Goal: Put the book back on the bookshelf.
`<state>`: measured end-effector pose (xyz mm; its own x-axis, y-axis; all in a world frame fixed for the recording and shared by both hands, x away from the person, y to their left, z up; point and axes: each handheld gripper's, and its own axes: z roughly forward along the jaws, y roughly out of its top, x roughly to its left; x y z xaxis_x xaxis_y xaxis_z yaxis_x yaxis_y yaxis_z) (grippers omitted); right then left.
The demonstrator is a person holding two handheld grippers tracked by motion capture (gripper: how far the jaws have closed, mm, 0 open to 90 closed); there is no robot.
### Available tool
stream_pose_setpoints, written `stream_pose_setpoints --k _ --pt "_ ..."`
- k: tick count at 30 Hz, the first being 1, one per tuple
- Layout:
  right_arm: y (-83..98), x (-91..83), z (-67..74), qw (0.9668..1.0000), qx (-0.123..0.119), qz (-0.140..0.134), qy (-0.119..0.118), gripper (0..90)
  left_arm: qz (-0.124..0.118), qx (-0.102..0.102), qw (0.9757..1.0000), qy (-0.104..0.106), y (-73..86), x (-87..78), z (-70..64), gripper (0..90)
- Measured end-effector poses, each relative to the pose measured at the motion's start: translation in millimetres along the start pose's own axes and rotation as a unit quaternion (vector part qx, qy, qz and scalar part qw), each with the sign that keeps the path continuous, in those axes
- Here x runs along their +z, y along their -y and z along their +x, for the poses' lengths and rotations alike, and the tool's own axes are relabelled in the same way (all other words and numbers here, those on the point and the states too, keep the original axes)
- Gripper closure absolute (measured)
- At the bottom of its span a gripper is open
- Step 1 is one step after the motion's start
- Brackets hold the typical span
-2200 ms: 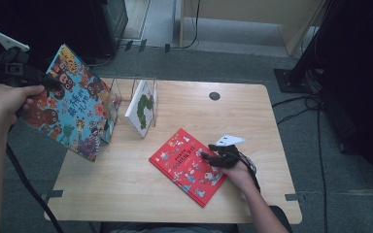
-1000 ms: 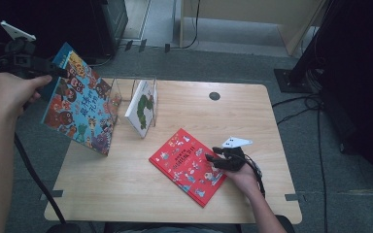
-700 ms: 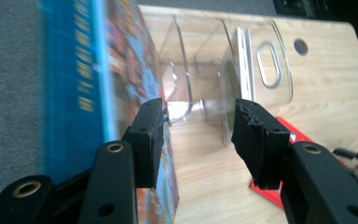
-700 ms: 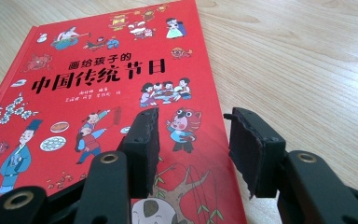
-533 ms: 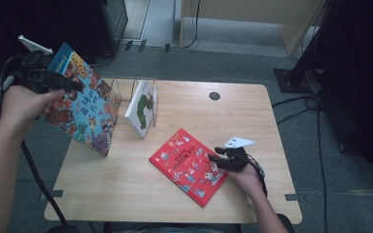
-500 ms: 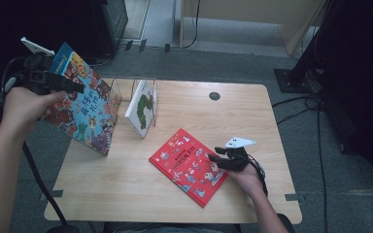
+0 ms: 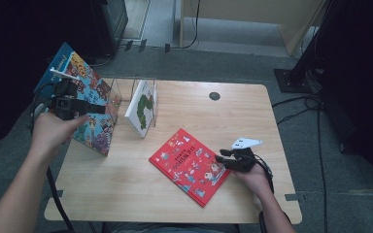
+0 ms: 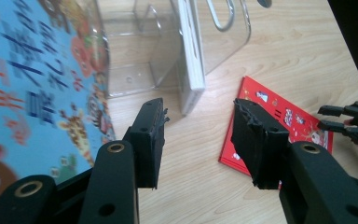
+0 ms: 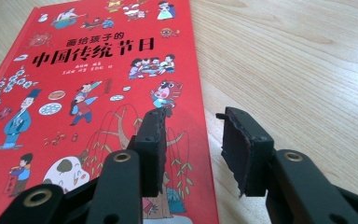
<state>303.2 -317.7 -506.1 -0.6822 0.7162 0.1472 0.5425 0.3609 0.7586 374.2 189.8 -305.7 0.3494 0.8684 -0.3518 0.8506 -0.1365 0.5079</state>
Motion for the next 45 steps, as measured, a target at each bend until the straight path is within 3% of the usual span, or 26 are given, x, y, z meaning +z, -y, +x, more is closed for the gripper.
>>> stream_pose_setpoints --k 3,10,18,23,33,42,45 --pt "-1.1 0.9 0.1 1.0 -0.006 0.002 -0.003 62.2 0.001 0.002 1.0 0.0 9.5 9.6 -3.5 54.3" --pt "-3.1 4.4 0.7 0.9998 -0.014 0.007 -0.009 66.0 0.008 0.009 0.9996 0.027 31.2 31.9 -7.7 55.7" --pt "-2.7 3.8 2.7 0.9997 -0.015 0.013 -0.014 69.3 0.012 0.02 0.9996 0.018 55.6 56.7 -16.0 55.6" --pt "-0.1 1.6 4.1 0.9996 -0.019 0.017 -0.01 71.4 0.025 0.032 0.9988 0.027 70.9 78.4 -24.8 53.9" --pt "14.0 -11.2 9.1 0.9998 -0.018 0.008 0.007 78.8 0.039 0.05 0.9962 0.06 95.4 116.4 -41.8 52.6" --pt "31.3 -25.9 10.9 0.9999 -0.01 0.001 0.013 82.0 0.057 0.075 0.9938 0.058 108.0 144.1 -55.2 52.5" --pt "36.2 -30.2 11.4 0.9998 -0.008 -0.004 0.016 82.0 0.061 0.073 0.9933 0.066 112.9 152.7 -56.4 52.6"
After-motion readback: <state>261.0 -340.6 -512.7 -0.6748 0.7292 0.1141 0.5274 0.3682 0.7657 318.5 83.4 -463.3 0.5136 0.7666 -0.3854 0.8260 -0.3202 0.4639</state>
